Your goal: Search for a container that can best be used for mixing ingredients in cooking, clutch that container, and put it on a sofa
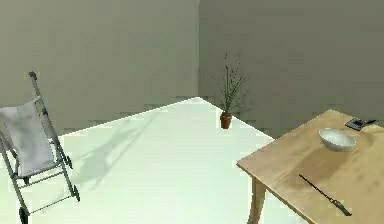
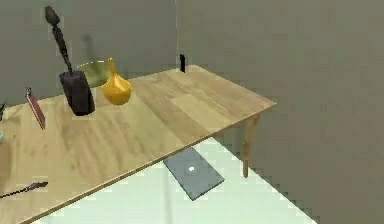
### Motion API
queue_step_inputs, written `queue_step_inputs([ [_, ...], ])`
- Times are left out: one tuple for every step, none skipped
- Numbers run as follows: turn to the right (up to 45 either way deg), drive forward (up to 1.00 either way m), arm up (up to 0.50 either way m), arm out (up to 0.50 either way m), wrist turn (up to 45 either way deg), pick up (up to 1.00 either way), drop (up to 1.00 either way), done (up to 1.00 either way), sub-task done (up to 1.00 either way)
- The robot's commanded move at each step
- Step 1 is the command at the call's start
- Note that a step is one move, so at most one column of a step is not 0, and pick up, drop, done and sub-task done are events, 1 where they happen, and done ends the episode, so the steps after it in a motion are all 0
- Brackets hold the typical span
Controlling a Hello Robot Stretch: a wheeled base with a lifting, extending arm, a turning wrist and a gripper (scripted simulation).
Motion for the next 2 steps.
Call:
queue_step_inputs([
  [-45.0,0.00,0.00,0.00,0.0,0.00,0.00,0.00,0.00],
  [42.0,0.00,0.00,0.00,0.0,0.00,0.00,0.00,0.00],
])
